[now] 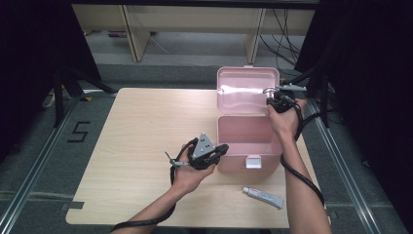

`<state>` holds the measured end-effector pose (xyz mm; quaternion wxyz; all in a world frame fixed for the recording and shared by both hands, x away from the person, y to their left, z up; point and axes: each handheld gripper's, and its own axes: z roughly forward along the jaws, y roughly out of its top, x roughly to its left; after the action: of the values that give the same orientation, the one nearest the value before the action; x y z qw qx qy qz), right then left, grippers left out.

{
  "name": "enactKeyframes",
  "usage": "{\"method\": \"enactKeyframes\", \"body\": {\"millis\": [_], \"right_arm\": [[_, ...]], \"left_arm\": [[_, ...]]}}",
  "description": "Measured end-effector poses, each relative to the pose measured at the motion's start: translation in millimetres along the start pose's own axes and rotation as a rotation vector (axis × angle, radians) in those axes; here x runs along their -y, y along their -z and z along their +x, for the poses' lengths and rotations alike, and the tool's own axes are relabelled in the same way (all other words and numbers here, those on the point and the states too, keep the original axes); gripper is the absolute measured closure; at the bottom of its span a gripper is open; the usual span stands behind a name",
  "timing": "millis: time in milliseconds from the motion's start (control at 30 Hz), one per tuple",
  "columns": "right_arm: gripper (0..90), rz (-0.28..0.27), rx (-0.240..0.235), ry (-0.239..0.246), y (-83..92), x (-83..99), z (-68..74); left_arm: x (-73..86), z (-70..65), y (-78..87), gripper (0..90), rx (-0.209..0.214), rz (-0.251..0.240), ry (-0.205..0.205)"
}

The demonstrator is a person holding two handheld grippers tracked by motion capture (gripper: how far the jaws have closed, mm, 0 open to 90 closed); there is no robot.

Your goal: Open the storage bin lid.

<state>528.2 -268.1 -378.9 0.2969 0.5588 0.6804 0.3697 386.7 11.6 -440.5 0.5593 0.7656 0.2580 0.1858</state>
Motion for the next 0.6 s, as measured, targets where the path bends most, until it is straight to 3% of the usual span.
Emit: {"method": "enactKeyframes", "body": {"millis": [67, 267, 300, 500, 567, 600], "right_arm": [[83.3, -0.001, -0.007, -0.029, 4.6, 1.0, 1.2], [79.1, -0.012, -0.031, 0.021, 27.0, 6.0, -6.1], [78.8, -0.014, -0.043, -0.001, 34.8, 10.1, -4.7], [78.8, -0.007, -0.078, 0.014, 51.6, 18.7, -5.4], [78.8, 0.000, -0.083, -0.011, 57.6, 23.8, -3.3], [78.7, 0.007, -0.107, 0.020, 62.1, 28.7, -4.3]], "left_arm": [[0.0, -0.1, -0.1, 86.0, -0.001, -0.003, 0.003], [-0.8, -0.2, -1.1, 85.5, -0.001, 0.002, 0.004], [-1.0, -0.5, -1.3, 85.4, -0.002, 0.002, 0.004], [-1.8, 0.4, -0.9, 84.3, 0.000, 0.006, 0.008], [-2.3, 0.6, -1.4, 83.6, 0.002, 0.015, 0.007], [-2.2, 0.5, -1.5, 83.6, 0.001, 0.007, 0.008]]}}
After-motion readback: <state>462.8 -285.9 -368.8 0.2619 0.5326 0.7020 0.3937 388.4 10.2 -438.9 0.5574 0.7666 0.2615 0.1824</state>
